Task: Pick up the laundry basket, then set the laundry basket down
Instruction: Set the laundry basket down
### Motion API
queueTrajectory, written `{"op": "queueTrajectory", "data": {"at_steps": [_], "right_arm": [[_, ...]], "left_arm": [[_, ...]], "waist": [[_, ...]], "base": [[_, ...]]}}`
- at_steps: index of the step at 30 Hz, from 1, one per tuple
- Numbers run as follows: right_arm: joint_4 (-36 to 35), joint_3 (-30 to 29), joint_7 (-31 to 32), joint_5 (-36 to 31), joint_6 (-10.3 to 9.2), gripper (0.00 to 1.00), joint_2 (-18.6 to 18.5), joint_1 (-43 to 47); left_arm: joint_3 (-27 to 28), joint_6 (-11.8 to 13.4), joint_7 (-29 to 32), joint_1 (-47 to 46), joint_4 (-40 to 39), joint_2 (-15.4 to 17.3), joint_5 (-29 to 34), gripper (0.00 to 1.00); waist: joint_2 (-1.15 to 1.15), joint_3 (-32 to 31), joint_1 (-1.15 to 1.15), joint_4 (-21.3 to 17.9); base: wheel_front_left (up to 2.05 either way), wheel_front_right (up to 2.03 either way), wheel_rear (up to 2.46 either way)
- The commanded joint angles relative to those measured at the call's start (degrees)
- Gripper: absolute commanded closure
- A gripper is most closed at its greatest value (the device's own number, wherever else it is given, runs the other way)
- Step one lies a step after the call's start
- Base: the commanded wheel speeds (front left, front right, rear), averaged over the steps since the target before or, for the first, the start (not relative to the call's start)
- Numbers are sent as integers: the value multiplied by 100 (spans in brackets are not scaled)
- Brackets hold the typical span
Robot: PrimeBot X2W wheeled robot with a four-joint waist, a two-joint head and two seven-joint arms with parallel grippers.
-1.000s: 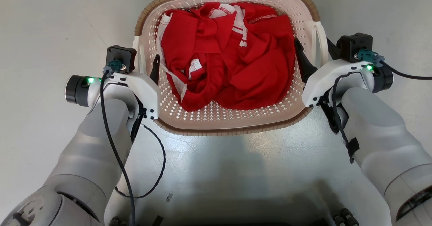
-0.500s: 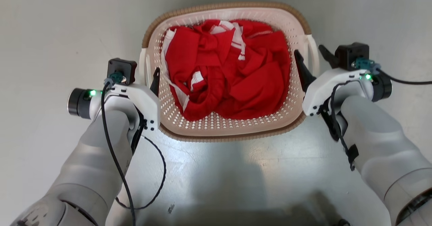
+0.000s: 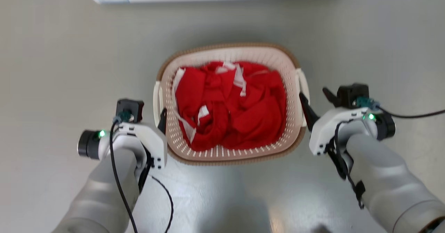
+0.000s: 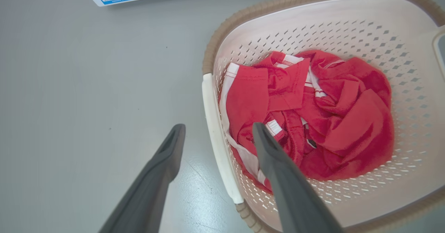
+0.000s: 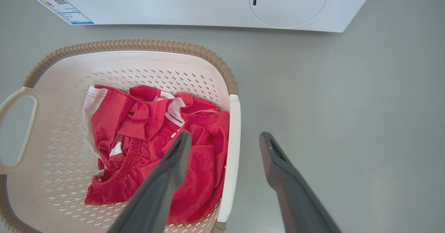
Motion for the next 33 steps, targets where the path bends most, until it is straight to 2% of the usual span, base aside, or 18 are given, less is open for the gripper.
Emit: {"op": "queueTrajectory", "data": {"at_steps": [1,11,22,33], "right_arm": [[-6,104,-60,56,-6,0,83,365],[145,326,-79,256,-6,0,83,897],[140,325,-141,297,-6,0,83,1297],[-179,-330,-146,-218,-6,0,83,1623]], "left_arm": [[58,57,-66,193,-49,146,-44,0],[107,178,-67,863,-295,146,-190,0],[651,438,-67,1473,-888,262,62,0],[1486,721,-68,2343,-1927,484,710,0]], "waist": [[0,-383,0,-19],[0,-1490,0,-11],[0,-2504,0,23],[0,-3187,0,3]], "base": [[0,0,0],[0,0,0],[0,0,0],[0,0,0]]}}
